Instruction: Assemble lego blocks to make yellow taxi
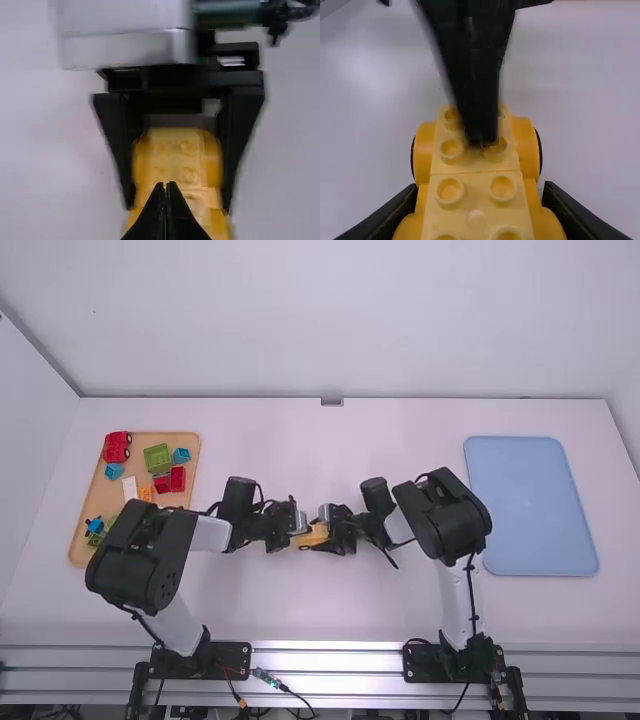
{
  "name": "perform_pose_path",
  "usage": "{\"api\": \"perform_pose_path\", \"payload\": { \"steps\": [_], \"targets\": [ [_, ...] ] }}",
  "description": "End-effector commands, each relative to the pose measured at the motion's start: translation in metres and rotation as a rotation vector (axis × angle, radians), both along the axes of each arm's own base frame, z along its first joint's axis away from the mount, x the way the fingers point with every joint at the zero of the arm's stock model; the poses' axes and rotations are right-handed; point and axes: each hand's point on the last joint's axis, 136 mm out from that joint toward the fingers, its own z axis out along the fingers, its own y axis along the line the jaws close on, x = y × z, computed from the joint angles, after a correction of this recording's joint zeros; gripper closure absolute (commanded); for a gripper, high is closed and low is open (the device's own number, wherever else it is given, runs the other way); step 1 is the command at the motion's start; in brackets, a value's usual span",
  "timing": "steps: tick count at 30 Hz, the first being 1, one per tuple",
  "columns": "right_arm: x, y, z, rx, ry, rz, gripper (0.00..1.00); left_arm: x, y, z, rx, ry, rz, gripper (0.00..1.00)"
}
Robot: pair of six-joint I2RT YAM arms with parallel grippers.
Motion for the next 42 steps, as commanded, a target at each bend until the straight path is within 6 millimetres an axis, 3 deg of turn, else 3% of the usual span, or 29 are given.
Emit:
{"api": "perform_pose_path", "payload": {
  "steps": [1, 11, 17, 20, 22, 24, 25, 27, 31, 34, 39, 41, 42],
  "targets": [
    [0.025, -0.011, -0.015, -0.075, 0.001, -0.117, 0.47, -0.039, 0.015, -0.046, 0.106, 0.17, 0.038, 0.98],
    [0.028, -0.013, -0.013, -0.068, -0.003, -0.123, 0.47, -0.032, 0.017, -0.045, 0.135, 0.212, 0.046, 0.98],
    [0.026, -0.015, -0.015, -0.074, -0.003, -0.128, 0.47, -0.008, 0.004, -0.017, 0.058, 0.162, 0.023, 0.98],
    [0.024, -0.016, -0.015, -0.068, -0.013, -0.128, 0.47, 0.007, 0.001, 0.003, 0.043, 0.129, 0.036, 0.98],
    [0.023, -0.016, -0.015, -0.065, -0.021, -0.128, 0.47, 0.021, 0.0, 0.024, 0.014, 0.094, 0.049, 0.98],
    [0.022, -0.017, -0.016, -0.065, -0.022, -0.129, 0.47, 0.035, 0.001, 0.061, -0.052, 0.036, 0.043, 0.98],
    [0.022, -0.017, -0.016, -0.066, -0.022, -0.131, 0.47, 0.036, 0.001, 0.064, -0.058, 0.033, 0.043, 0.98],
    [0.025, -0.02, -0.02, -0.093, -0.023, -0.153, 0.47, 0.06, 0.015, 0.105, -0.099, 0.015, 0.133, 0.98],
    [0.024, -0.021, -0.023, -0.103, -0.023, -0.16, 0.47, 0.088, 0.041, 0.134, -0.079, 0.057, 0.326, 0.98],
    [0.023, -0.022, -0.023, -0.103, -0.025, -0.161, 0.47, 0.093, 0.055, 0.138, -0.022, 0.092, 0.411, 0.98],
    [0.023, -0.026, -0.024, -0.105, -0.019, -0.171, 0.43, 0.103, 0.085, 0.117, 0.077, 0.247, 0.694, 0.98],
    [0.024, -0.027, -0.025, -0.106, -0.018, -0.174, 0.42, 0.105, 0.093, 0.113, 0.085, 0.273, 0.766, 0.93],
    [0.023, -0.027, -0.025, -0.108, -0.013, -0.173, 0.38, 0.108, 0.099, 0.109, 0.088, 0.293, 0.829, 0.8]
  ]
}}
